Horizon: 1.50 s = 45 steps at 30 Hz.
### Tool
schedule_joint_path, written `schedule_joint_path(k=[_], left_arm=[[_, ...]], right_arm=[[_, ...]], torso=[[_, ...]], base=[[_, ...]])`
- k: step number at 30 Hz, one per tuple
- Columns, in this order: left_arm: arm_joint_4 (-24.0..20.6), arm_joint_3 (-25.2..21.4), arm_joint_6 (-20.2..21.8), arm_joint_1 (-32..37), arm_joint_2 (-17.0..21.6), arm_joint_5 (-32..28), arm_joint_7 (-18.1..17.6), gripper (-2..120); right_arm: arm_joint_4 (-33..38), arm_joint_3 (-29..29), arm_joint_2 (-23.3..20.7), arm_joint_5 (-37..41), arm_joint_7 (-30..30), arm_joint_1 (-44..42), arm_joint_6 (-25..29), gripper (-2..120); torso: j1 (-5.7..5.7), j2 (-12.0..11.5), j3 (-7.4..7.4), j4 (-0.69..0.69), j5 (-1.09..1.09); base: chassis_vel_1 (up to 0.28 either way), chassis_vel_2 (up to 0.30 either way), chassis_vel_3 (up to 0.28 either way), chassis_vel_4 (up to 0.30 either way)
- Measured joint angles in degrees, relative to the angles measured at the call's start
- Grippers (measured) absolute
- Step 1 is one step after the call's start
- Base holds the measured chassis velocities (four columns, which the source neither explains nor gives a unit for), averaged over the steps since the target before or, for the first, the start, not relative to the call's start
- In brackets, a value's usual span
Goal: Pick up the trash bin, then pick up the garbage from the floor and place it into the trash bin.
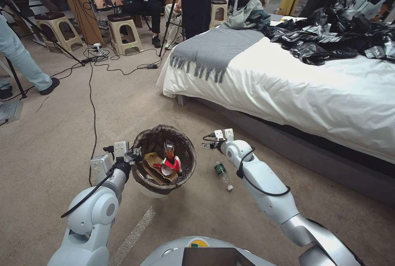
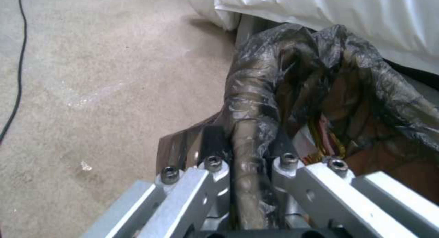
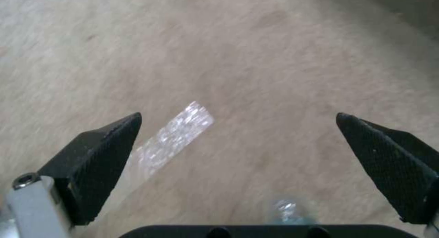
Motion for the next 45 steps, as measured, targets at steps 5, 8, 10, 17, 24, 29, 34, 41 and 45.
schedule_joint_path(k=[5,8,10,17,24,29,34,41,45], left_arm=[[0.1,-0.1,0.0,0.1,0.1,0.1,0.3,5],[0.0,-0.3,0.0,0.3,0.2,0.1,0.3,5],[-0.1,-0.4,0.0,0.4,0.3,0.1,0.4,5],[-0.1,-0.3,0.0,0.4,0.2,0.2,0.5,5],[0.0,-0.3,0.0,0.5,0.1,0.5,0.7,5],[0.4,-0.1,0.0,0.4,0.1,0.6,1.0,5],[0.5,-0.1,0.0,0.3,0.1,0.6,1.1,5],[0.7,0.0,0.0,0.1,0.0,0.8,1.3,5],[0.7,0.0,0.0,0.1,-0.1,0.8,1.4,5]], right_arm=[[0.9,-2.0,0.0,-1.1,-1.7,-0.9,0.0,100],[1.2,-2.7,0.2,-1.6,-3.2,-1.0,0.2,100],[1.3,-3.6,0.6,-1.9,-4.2,-0.9,1.0,100],[0.4,-4.2,2.3,-2.2,-2.9,-1.4,1.7,100],[0.2,-2.6,2.2,-2.4,0.1,-4.2,0.3,100],[-1.2,-0.6,1.3,-4.5,0.5,-6.8,0.3,100],[-3.0,0.5,1.1,-5.5,0.6,-7.7,0.8,100],[-4.4,1.4,1.7,-6.1,1.1,-8.3,1.7,100],[-6.0,1.9,2.2,-6.7,1.6,-8.3,2.3,100]], torso=[[0.00,0.0,0.00,0.00,0.01],[0.00,0.0,0.00,0.00,0.00],[0.00,0.0,0.00,0.01,0.00],[0.00,0.0,0.00,0.01,0.00],[0.00,0.0,0.00,0.01,0.01],[0.00,0.0,0.00,0.00,0.01],[0.00,0.0,0.00,0.00,0.01],[0.00,0.0,0.00,0.00,0.01],[0.00,0.0,0.00,0.00,0.01]], base=[[0.000,0.000,0.000,0.000],[0.000,0.000,0.000,0.000],[0.000,0.000,0.000,0.000],[0.000,0.000,0.000,0.000],[0.000,0.000,0.000,0.000],[0.000,0.000,0.000,0.000],[0.000,0.000,0.000,0.000],[0.000,0.000,0.000,0.000],[0.000,0.000,0.000,0.000]])
